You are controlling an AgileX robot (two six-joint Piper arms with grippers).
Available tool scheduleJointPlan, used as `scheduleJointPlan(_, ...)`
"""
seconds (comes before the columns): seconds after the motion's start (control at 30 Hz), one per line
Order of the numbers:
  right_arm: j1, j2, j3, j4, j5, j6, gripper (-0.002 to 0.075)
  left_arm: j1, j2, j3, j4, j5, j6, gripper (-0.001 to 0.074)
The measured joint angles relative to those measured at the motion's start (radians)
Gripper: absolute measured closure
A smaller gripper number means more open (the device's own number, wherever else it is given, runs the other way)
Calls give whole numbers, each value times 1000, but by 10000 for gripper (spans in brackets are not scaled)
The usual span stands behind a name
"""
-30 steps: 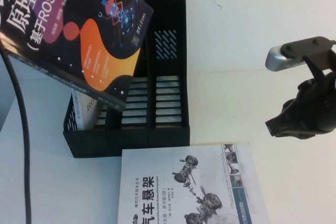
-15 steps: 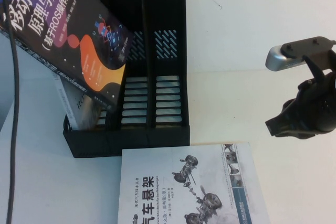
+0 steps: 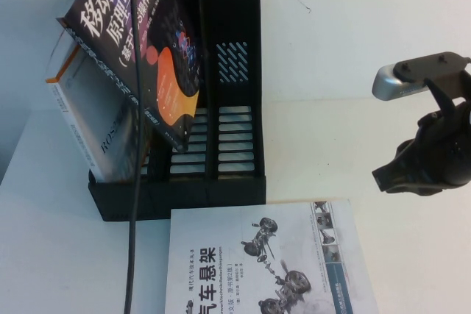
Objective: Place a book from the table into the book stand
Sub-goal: Place the book on the book shelf
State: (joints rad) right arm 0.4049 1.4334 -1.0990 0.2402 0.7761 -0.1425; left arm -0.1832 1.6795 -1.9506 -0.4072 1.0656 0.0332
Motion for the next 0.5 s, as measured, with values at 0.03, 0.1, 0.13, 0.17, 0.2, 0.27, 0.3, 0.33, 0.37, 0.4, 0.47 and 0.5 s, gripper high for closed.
scheduleJointPlan(0.03,0,0,0,0,0,0,726,-2,4,0,19,-3,-14,622)
scheduleJointPlan(0.1,0,0,0,0,2,0,726,-4,14,0,53,-10,-33,622)
scheduleJointPlan(0.13,0,0,0,0,2,0,726,-4,19,-1,63,-15,-33,622)
scheduleJointPlan(0.17,0,0,0,0,2,0,726,-4,23,-2,77,-17,-41,622)
scheduleJointPlan(0.2,0,0,0,0,2,0,726,-4,27,-2,90,-17,-45,622)
scheduleJointPlan(0.27,0,0,0,0,2,0,726,-2,34,-5,115,-20,-56,622)
scheduleJointPlan(0.3,0,0,0,0,0,0,726,-2,38,-9,121,-24,-58,622)
scheduleJointPlan(0.33,0,0,0,0,0,0,726,-2,40,-9,123,-26,-58,622)
scheduleJointPlan(0.37,0,0,0,0,0,0,726,-2,43,-9,123,-30,-60,622)
scheduleJointPlan(0.4,0,0,0,0,0,0,726,-4,46,-9,123,-32,-66,622)
scheduleJointPlan(0.47,0,0,0,-2,0,0,726,-4,50,-9,125,-33,-71,622)
scheduleJointPlan(0.5,0,0,0,-1,0,0,726,-4,50,-9,132,-33,-76,622)
